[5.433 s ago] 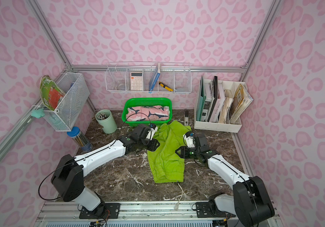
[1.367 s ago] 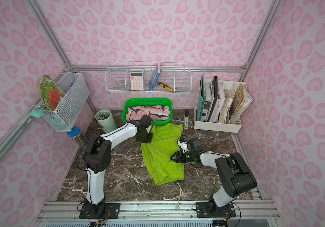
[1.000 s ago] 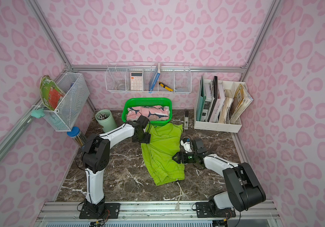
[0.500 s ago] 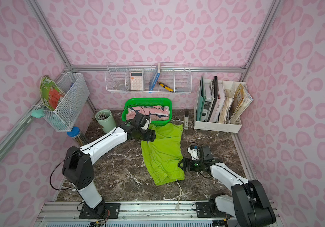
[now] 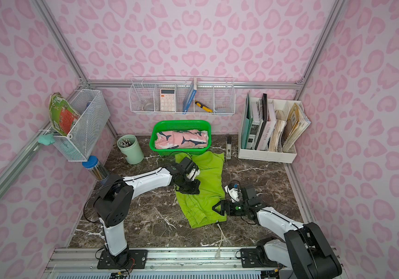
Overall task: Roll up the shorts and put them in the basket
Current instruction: Adjust the shorts at the center of the board.
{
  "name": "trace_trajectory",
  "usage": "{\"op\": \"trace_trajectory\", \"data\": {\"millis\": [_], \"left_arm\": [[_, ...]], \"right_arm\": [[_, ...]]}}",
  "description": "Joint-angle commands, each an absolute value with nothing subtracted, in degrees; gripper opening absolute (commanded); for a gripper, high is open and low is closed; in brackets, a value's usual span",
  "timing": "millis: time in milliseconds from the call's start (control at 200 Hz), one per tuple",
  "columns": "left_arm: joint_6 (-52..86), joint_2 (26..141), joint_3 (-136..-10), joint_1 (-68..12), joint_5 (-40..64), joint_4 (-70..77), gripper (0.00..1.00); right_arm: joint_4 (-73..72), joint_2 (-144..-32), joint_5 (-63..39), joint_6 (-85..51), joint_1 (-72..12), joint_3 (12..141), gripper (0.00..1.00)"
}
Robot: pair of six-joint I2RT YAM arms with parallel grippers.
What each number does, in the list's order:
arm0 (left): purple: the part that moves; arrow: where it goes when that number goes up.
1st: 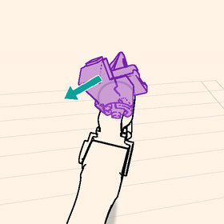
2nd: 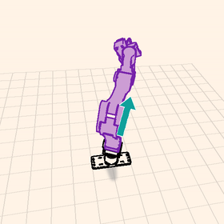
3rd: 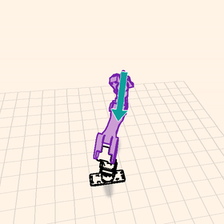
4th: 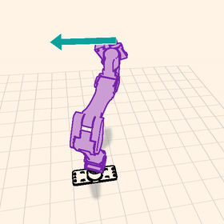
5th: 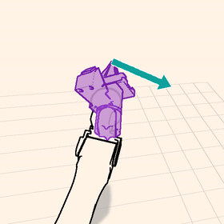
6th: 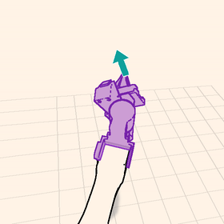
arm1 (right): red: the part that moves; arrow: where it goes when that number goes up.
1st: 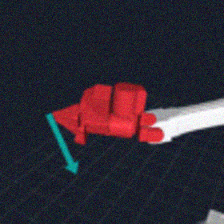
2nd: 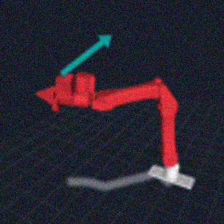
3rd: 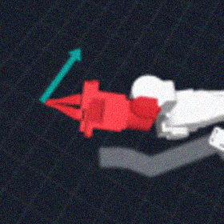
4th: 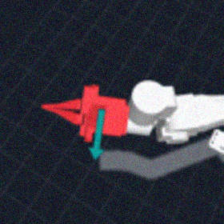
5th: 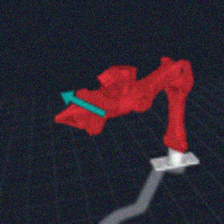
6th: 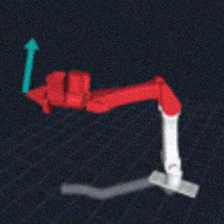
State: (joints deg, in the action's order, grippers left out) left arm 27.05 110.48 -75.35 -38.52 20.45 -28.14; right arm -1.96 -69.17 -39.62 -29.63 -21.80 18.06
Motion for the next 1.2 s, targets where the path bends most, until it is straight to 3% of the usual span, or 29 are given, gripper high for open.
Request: {"op": "trace_trajectory", "data": {"millis": [0,280,655,925,1195], "left_arm": [[27.4,112.5,-76.4,-37.1,16.6,-31.3,0.0],[25.5,117.0,-79.7,-30.6,13.2,-33.0,0.0],[22.9,120.2,-88.0,-28.0,13.9,-32.4,0.0],[19.6,106.4,-83.8,-31.2,21.7,-33.8,0.0],[21.3,107.8,-75.9,-40.5,29.3,-35.0,0.0]], "right_arm": [[1.1,-70.3,-36.6,-32.4,-22.1,17.1,0.93],[-6.3,-76.0,-38.5,-34.6,-22.1,16.6,0.93],[-8.0,-76.5,-38.4,-35.6,-22.6,16.3,0.93],[-8.4,-72.1,-37.3,-38.3,-22.5,12.4,0.93],[-9.4,-71.2,-37.7,-39.5,-21.1,9.2,0.93]]}}
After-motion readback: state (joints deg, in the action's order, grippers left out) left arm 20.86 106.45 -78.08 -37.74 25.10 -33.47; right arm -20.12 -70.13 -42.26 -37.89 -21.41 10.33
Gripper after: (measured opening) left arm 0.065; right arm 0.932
